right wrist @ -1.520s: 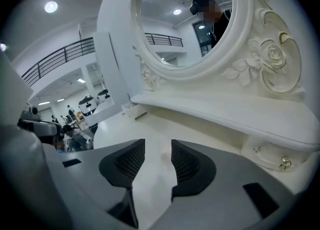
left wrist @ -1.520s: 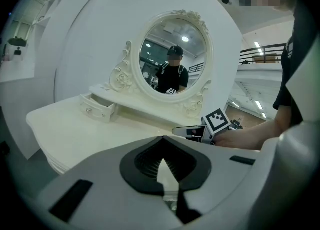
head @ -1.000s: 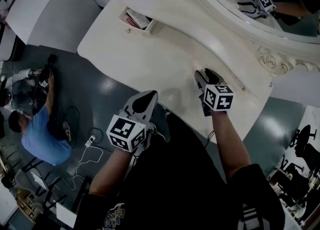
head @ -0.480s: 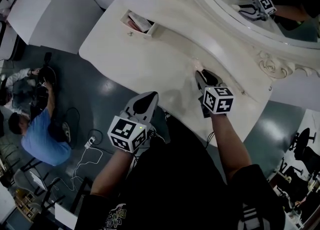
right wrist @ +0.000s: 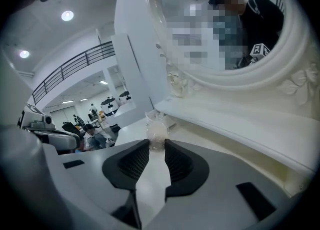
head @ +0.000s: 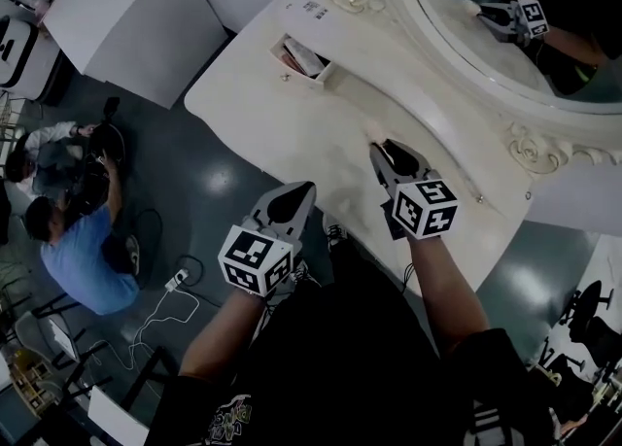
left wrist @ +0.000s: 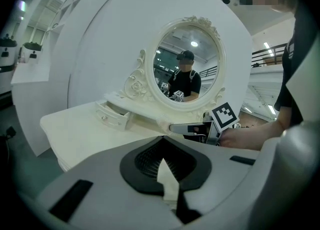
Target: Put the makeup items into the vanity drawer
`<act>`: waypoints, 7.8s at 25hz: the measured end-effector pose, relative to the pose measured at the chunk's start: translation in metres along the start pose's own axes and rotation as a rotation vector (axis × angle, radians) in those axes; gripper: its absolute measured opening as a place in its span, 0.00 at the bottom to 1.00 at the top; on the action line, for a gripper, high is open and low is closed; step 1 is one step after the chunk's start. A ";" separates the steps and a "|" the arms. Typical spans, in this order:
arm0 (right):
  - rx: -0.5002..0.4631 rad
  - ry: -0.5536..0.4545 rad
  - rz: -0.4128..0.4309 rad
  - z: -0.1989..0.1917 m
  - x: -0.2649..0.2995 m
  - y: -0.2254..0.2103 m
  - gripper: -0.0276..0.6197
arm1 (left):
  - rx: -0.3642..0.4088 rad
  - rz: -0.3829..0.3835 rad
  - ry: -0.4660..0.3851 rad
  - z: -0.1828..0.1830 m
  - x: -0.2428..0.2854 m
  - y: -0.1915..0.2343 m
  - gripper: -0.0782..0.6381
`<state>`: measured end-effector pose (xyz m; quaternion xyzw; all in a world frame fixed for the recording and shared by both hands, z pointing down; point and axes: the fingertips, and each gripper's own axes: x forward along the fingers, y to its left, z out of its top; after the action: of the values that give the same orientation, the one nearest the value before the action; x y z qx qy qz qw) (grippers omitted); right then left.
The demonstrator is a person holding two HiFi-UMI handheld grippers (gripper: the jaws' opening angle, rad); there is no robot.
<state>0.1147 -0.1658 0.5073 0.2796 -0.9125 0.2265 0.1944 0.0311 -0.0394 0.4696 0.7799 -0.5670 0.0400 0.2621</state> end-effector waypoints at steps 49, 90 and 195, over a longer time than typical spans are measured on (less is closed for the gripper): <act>-0.152 0.016 0.007 0.098 0.181 0.073 0.21 | 0.075 -0.025 -0.001 0.092 -0.001 0.156 0.11; -0.207 0.262 -0.018 0.099 0.269 0.050 0.13 | -0.061 -0.075 -0.002 0.079 0.027 0.225 0.11; -0.057 -0.111 -0.042 -0.034 -0.146 0.124 0.09 | 0.139 -0.173 0.039 -0.008 -0.028 -0.077 0.11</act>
<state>0.1602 0.0055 0.4267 0.3050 -0.9220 0.1803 0.1560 0.0923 0.0055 0.4380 0.8413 -0.4882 0.0716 0.2209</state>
